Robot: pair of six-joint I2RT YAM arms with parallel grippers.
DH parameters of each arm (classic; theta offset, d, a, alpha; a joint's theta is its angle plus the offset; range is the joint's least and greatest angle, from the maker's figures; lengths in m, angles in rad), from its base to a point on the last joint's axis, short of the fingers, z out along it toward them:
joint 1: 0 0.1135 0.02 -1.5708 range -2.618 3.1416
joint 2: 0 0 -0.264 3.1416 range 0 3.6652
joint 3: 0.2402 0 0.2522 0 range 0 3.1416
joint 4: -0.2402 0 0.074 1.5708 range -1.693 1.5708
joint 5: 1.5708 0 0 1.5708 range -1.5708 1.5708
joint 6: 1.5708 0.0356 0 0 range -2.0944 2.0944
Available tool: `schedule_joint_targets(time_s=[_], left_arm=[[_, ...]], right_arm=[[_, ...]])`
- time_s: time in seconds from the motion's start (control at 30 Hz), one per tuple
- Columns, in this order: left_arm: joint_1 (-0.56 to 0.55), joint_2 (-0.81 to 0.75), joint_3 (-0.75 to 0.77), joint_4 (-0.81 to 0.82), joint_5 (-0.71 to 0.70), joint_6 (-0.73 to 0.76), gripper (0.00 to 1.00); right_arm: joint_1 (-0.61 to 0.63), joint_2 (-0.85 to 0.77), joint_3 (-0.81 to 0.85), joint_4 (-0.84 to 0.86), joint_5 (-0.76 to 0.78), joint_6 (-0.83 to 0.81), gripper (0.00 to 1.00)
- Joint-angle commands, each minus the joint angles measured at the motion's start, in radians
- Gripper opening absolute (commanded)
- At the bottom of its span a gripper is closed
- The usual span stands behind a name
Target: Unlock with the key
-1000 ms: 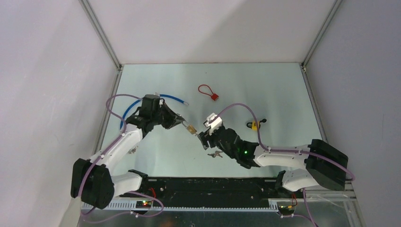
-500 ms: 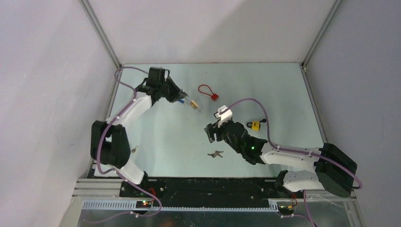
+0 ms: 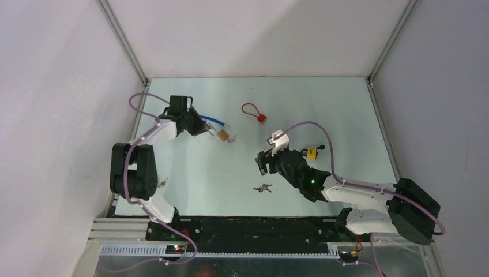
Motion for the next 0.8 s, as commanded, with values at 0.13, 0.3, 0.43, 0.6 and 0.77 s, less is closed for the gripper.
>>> schedule_joint_targets(time_s=[0.13,0.3,0.43,0.6,0.77], left_arm=[[0.144,-0.131,-0.168,0.088,-0.043,0.107,0.00],[0.248,-0.119,-0.170,0.114,-0.012,0.152,0.00],[0.323,-0.060,-0.154,0.127,0.029,0.172,0.00],[0.385,-0.026,-0.165,0.127,0.035,0.180,0.19],[0.399,-0.080,-0.198,0.122,-0.006,0.188,0.53]], right_arm=[[-0.014,-0.051,-0.004,-0.009,-0.003,0.017,0.75],[-0.020,-0.073,-0.004,-0.016,-0.008,0.019,0.75],[-0.020,-0.117,-0.004,-0.039,-0.001,0.018,0.75],[-0.030,-0.183,-0.018,-0.092,0.031,0.021,0.75],[-0.103,-0.260,-0.036,-0.137,0.043,0.047,0.76]])
